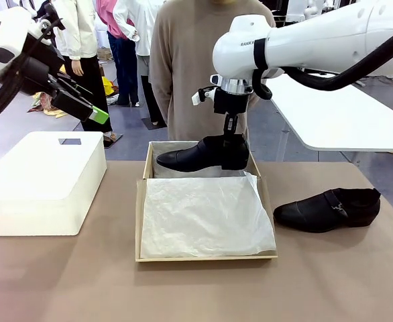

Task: Pack the shoes into the box.
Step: Place one shoe of the Shoes into the Shoes Box.

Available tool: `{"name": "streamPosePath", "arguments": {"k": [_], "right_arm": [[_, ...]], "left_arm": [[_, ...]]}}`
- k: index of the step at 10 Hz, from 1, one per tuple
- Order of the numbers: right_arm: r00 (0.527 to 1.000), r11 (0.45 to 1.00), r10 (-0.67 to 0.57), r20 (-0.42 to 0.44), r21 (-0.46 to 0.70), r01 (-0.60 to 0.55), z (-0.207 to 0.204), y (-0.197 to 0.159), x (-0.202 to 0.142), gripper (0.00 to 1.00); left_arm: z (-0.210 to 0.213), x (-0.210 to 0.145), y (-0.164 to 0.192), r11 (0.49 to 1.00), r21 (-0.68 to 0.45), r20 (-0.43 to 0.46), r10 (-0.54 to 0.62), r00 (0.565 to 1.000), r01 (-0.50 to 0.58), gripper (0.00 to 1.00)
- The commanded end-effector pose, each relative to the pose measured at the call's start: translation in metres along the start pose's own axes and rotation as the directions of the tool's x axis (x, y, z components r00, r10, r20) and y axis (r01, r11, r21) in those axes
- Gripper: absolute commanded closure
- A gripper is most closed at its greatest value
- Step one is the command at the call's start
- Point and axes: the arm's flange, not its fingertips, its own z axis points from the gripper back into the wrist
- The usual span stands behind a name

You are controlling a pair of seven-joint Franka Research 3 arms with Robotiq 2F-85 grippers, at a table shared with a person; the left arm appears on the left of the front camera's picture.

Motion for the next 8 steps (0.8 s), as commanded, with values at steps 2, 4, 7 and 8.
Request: {"name": "streamPosePath", "arguments": {"k": [2, 4, 7, 8], "right_arm": [[1.000, 0.999, 0.023, -0.014, -0.035, -0.023, -0.004, -0.018, 0.016, 1.00], [0.999, 0.999, 0.036, -0.016, -0.015, -0.037, -0.014, -0.026, 0.018, 1.00], [0.998, 0.998, 0.054, -0.041, 0.012, -0.054, -0.030, -0.033, 0.016, 1.00], [0.997, 0.998, 0.055, -0.048, 0.023, -0.053, -0.035, -0.034, 0.015, 1.00]], "left_arm": [[0.001, -0.001, 0.000, 1.000, -0.007, 0.007, 0.001, 1.000, -0.001, 0.00], [0.001, -0.001, 0.000, 1.000, -0.007, 0.007, 0.001, 1.000, -0.001, 0.00], [0.001, -0.001, 0.000, 1.000, -0.007, 0.007, 0.001, 1.000, -0.001, 0.00], [0.001, -0.001, 0.000, 1.000, -0.007, 0.007, 0.001, 1.000, -0.001, 0.00]]}}
